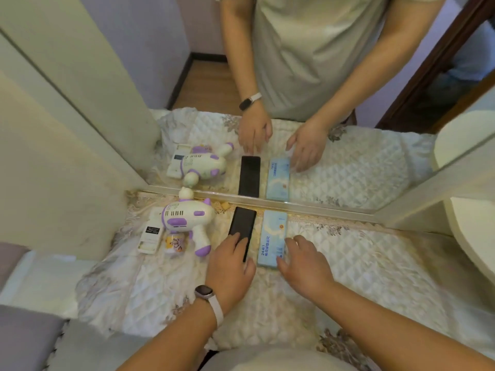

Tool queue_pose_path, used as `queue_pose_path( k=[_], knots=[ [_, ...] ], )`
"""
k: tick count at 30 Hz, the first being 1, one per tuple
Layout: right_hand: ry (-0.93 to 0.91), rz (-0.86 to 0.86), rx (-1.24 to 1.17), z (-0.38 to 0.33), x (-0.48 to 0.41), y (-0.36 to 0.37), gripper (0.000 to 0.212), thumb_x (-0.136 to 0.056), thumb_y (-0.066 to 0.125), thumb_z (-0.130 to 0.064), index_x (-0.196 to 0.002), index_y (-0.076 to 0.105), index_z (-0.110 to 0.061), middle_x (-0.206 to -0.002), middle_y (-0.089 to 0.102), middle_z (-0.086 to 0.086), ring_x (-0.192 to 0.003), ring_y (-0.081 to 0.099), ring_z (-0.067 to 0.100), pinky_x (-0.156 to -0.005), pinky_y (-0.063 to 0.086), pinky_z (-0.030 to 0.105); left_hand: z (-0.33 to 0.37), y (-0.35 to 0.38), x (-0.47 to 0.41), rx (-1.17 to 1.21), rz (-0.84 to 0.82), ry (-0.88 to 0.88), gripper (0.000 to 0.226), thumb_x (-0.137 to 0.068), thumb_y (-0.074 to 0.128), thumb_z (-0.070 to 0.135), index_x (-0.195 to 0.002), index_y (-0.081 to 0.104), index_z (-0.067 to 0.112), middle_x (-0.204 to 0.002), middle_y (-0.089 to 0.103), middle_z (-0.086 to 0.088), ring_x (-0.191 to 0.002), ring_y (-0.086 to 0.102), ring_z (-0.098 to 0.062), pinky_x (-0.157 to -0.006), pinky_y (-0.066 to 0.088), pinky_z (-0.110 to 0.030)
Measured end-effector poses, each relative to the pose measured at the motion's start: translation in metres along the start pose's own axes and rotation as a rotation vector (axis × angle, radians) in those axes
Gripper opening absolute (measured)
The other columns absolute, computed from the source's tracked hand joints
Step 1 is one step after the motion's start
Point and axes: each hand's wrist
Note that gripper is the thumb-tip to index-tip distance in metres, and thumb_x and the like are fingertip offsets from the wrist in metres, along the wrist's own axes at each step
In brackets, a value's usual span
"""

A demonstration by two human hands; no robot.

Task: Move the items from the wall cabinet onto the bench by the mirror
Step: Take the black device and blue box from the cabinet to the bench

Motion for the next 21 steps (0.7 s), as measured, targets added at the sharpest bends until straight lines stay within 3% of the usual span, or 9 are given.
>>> queue_pose_path(
  k=[5,10,15,21],
  knots=[
    [-0.245,0.120,0.157,0.009,0.011,-0.024,0.046,-0.085,0.053,-0.048,-0.116,0.063,-0.016,-0.114,0.063,0.008,-0.098,0.059,0.029,-0.074,0.049,0.040,0.022,-0.024,0.022,-0.121,0.091,0.086,0.046,-0.081,0.054,0.037,-0.114,0.070,0.008,-0.120,0.067,-0.012,-0.108,0.064,-0.028,-0.086,0.054,-0.041],
    [-0.453,0.208,0.166,0.007,0.029,-0.041,0.049,-0.084,0.042,-0.049,-0.107,0.069,-0.015,-0.107,0.067,0.007,-0.095,0.064,0.029,-0.075,0.053,0.040,0.037,-0.042,0.060,-0.171,0.216,0.108,0.038,-0.082,0.059,0.033,-0.112,0.068,0.013,-0.115,0.067,-0.007,-0.107,0.058,-0.023,-0.088,0.048,-0.039],
    [-0.706,0.248,0.096,-0.018,0.048,-0.040,0.049,-0.085,0.044,-0.046,-0.112,0.068,-0.013,-0.111,0.067,0.010,-0.104,0.062,0.031,-0.085,0.053,0.044,0.041,-0.058,0.112,-0.234,0.238,-0.033,0.039,-0.083,0.055,0.036,-0.116,0.066,0.018,-0.118,0.066,-0.005,-0.109,0.061,-0.024,-0.091,0.049,-0.043],
    [-0.980,0.229,0.062,-0.064,0.084,-0.029,0.040,-0.087,0.050,-0.045,-0.110,0.065,-0.015,-0.111,0.065,0.007,-0.103,0.060,0.029,-0.083,0.050,0.042,0.041,-0.081,0.187,-0.320,0.279,-0.233,0.038,-0.086,0.052,0.039,-0.115,0.067,0.020,-0.117,0.067,-0.005,-0.107,0.062,-0.025,-0.091,0.048,-0.042]
  ],
)
Point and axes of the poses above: each hand's wrist, its own x-axis away from the middle knuckle, its own y-axis out of the palm, z = x × y
